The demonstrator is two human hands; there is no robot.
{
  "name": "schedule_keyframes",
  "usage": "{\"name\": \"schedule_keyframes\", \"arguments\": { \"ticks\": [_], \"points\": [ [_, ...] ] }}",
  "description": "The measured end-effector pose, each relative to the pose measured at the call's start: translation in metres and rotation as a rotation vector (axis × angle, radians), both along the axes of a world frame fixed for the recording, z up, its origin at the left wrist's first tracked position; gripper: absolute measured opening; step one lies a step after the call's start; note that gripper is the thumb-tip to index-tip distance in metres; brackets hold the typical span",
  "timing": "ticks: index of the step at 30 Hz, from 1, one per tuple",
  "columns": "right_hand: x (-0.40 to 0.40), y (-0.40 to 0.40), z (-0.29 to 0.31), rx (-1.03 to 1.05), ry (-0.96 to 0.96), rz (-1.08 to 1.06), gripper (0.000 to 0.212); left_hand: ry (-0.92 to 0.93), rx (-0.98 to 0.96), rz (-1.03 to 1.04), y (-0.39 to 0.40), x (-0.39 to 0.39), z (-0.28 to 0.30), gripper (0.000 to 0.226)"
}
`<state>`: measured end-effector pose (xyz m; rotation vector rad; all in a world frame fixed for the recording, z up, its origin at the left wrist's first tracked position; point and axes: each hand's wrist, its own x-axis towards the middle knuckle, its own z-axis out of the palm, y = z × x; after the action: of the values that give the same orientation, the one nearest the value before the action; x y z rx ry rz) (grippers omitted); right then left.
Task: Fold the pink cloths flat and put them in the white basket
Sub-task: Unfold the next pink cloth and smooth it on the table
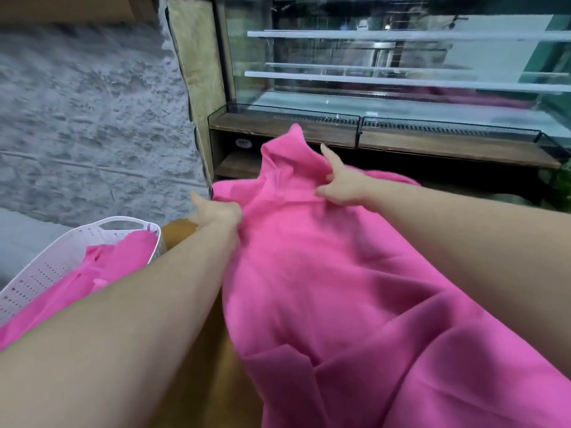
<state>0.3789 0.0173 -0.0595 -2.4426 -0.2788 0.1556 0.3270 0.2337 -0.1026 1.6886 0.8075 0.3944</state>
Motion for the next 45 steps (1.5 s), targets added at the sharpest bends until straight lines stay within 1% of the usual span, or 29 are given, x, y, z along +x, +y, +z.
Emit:
{"name": "schedule_keyframes", "arguments": {
  "ticks": [2,3,4,6,7,8,9,11,13,17,19,21,25,28,30,32,34,35,37,38,40,41,42,43,44,45],
  "points": [
    [-0.008,0.001,-0.011,-0.167,0.015,0.031,0.078,0.116,-0.003,-0.036,-0.001,-0.003,-0.002,0.076],
    [-0.011,0.0,-0.017,-0.254,0.029,0.061,0.07,0.146,0.052,-0.043,-0.003,-0.007,-0.004,0.076],
    [-0.015,-0.002,-0.024,-0.319,0.054,0.096,0.063,0.174,0.154,-0.054,-0.005,-0.009,-0.006,0.072],
    [-0.021,-0.007,-0.038,-0.417,0.103,0.143,0.053,0.209,0.465,-0.122,-0.011,-0.014,-0.013,0.063],
    [-0.023,-0.01,-0.043,-0.439,0.12,0.149,0.048,0.196,0.609,-0.186,-0.015,-0.016,-0.016,0.057],
    [-0.024,-0.013,-0.047,-0.443,0.123,0.148,0.045,0.173,0.703,-0.268,-0.021,-0.017,-0.018,0.053],
    [-0.025,-0.017,-0.05,-0.437,0.114,0.145,0.043,0.149,0.736,-0.364,-0.03,-0.019,-0.02,0.049],
    [-0.028,-0.025,-0.054,-0.409,0.063,0.128,0.039,0.136,0.717,-0.552,-0.053,-0.021,-0.024,0.044],
    [-0.03,-0.035,-0.057,-0.378,0.015,0.09,0.035,0.163,0.738,-0.696,-0.081,-0.024,-0.026,0.043],
    [-0.034,-0.065,-0.058,-0.357,-0.041,-0.032,0.027,0.239,0.849,-0.868,-0.134,-0.033,-0.03,0.051],
    [-0.037,-0.088,-0.058,-0.365,-0.06,-0.117,0.023,0.232,0.94,-0.943,-0.159,-0.039,-0.035,0.053],
    [-0.041,-0.115,-0.057,-0.386,-0.068,-0.2,0.022,0.213,0.97,-1.006,-0.185,-0.044,-0.04,0.053],
    [-0.048,-0.169,-0.056,-0.46,-0.028,-0.353,0.031,0.144,1.021,-1.062,-0.23,-0.044,-0.044,0.058],
    [-0.055,-0.21,-0.06,-0.525,0.007,-0.453,0.048,0.075,1.087,-1.124,-0.253,-0.044,-0.047,0.062],
    [-0.062,-0.236,-0.064,-0.531,0.023,-0.463,0.053,0.009,1.179,-1.202,-0.26,-0.049,-0.05,0.054],
    [-0.07,-0.258,-0.07,-0.539,-0.039,-0.435,0.039,-0.153,1.27,-1.253,-0.263,-0.052,-0.053,0.033],
    [-0.077,-0.269,-0.073,-0.565,-0.191,-0.395,0.025,-0.298,1.269,-1.262,-0.266,-0.052,-0.054,0.016],
    [-0.08,-0.271,-0.073,-0.527,-0.251,-0.36,0.023,-0.328,1.234,-1.248,-0.266,-0.052,-0.052,0.009],
    [-0.086,-0.268,-0.07,-0.366,-0.288,-0.261,0.019,-0.308,1.143,-1.209,-0.26,-0.049,-0.049,0.009],
    [-0.089,-0.267,-0.068,-0.318,-0.27,-0.208,0.018,-0.278,1.115,-1.201,-0.257,-0.046,-0.05,0.008],
    [-0.092,-0.257,-0.066,-0.292,-0.207,-0.098,0.015,-0.221,1.099,-1.186,-0.241,-0.044,-0.054,0.015],
    [-0.094,-0.253,-0.066,-0.253,-0.184,-0.073,0.014,-0.224,1.095,-1.178,-0.234,-0.042,-0.056,0.018],
    [-0.095,-0.25,-0.064,-0.18,-0.182,-0.096,0.013,-0.234,1.077,-1.17,-0.229,-0.041,-0.056,0.018],
    [-0.094,-0.249,-0.063,-0.098,-0.207,-0.171,0.014,-0.243,1.057,-1.169,-0.226,-0.041,-0.053,0.018],
    [-0.09,-0.251,-0.061,-0.039,-0.234,-0.286,0.022,-0.231,1.054,-1.173,-0.225,-0.04,-0.05,0.02],
    [-0.084,-0.256,-0.06,-0.01,-0.226,-0.422,0.034,-0.211,1.075,-1.184,-0.223,-0.039,-0.047,0.021]
  ]
}}
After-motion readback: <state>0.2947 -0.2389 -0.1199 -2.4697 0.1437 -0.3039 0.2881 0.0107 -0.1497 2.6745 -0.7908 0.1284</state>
